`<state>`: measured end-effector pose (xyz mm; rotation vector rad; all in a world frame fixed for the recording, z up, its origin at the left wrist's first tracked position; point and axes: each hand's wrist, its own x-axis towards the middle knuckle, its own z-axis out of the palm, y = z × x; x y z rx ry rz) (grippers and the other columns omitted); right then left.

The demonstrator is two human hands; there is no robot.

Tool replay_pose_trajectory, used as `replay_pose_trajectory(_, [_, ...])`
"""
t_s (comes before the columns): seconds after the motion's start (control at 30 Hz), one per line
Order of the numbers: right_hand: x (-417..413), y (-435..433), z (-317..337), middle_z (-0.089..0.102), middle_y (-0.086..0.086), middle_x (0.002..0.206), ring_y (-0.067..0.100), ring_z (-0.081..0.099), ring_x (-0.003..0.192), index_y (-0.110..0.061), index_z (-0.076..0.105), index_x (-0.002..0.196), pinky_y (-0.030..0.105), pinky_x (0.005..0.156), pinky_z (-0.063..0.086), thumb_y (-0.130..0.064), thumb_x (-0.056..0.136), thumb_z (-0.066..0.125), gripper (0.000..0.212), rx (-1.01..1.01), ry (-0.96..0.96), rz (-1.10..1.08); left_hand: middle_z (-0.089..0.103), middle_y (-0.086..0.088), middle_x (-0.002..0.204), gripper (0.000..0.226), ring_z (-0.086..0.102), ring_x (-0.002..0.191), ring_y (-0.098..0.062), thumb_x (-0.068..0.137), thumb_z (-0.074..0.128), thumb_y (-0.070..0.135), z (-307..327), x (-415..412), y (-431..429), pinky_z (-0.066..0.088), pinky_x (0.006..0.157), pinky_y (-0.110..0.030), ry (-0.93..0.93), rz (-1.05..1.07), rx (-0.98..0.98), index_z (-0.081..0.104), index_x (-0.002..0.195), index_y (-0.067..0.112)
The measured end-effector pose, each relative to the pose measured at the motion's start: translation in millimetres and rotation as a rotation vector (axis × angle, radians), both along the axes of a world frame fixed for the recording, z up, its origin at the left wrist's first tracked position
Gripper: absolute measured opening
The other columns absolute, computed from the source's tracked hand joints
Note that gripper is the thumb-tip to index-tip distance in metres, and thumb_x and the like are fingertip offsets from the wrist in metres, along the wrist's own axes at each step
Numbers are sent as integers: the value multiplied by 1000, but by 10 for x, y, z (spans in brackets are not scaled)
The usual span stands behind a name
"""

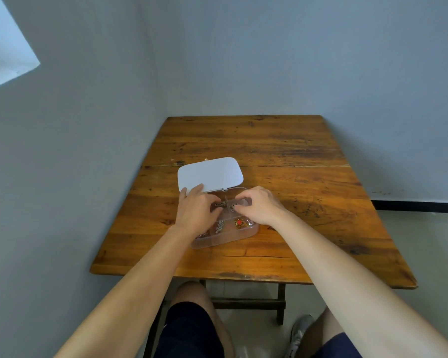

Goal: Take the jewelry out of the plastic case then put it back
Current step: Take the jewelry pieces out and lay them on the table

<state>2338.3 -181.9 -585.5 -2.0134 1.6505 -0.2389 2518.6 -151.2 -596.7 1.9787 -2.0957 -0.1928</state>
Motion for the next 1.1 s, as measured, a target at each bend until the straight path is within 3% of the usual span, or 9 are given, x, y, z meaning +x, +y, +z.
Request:
replay_pose_trajectory(0.13, [59, -79, -8, 47, 5, 140, 28, 42, 130, -36, 67, 124, 45, 99, 47, -54, 84, 68, 45, 25, 44, -38, 59, -6, 140, 38, 28, 146, -23, 91, 64, 45, -49, 7, -66, 17, 121, -51, 12, 28, 39, 67, 127, 34])
replay_pose_trajectory(0.3, [128, -130, -23, 50, 4, 135, 27, 46, 125, -35, 75, 109, 37, 90, 49, -45, 78, 78, 33, 26, -3, -152, 71, 0, 117, 29, 38, 136, -25, 90, 65, 46, -64, -76, -97, 26, 113, -47, -19, 66, 3, 73, 115, 35])
replay_pose_trajectory(0.73, [191, -21, -252, 57, 3, 121, 26, 48, 117, -31, 75, 103, 37, 86, 48, -40, 92, 66, 17, -169, -76, -159, 71, 1, 114, 21, 42, 132, -25, 96, 60, 36, -124, -102, -82, 26, 112, -47, -24, 72, -84, 77, 107, 31])
replay_pose_trajectory(0.83, [168, 16, -227, 55, -2, 120, 18, 51, 113, -27, 72, 103, 29, 82, 42, -37, 94, 64, 16, -191, -231, -178, 73, 1, 103, 17, 51, 121, -25, 94, 64, 31, -134, -51, -61, 37, 106, -47, 92, 42, -140, 78, 102, 27])
replay_pose_trajectory(0.97, [91, 85, -88, 56, -7, 116, 9, 50, 104, -24, 68, 108, 24, 79, 36, -37, 97, 59, 20, -187, -413, -219, 71, 3, 97, 12, 60, 96, -18, 94, 64, 27, -64, -33, -33, 54, 80, -41, 356, 10, -149, 75, 98, 22])
replay_pose_trajectory(1.07, [-25, 95, 61, 67, -7, 108, 8, 59, 97, -18, 66, 111, 18, 76, 46, -31, 98, 58, 19, -204, -617, -287, 72, 9, 91, 9, 68, 87, -13, 97, 59, 29, 75, -82, -5, 58, 79, -42, 621, 61, -88, 66, 96, 23])
replay_pose_trajectory(1.1, [-76, 98, 109, 69, -5, 107, 10, 63, 95, -18, 64, 111, 22, 80, 53, -30, 99, 57, 18, -194, -698, -312, 74, 8, 91, 8, 70, 89, -11, 98, 58, 27, 140, -120, 9, 58, 80, -37, 714, 71, -68, 64, 97, 21])
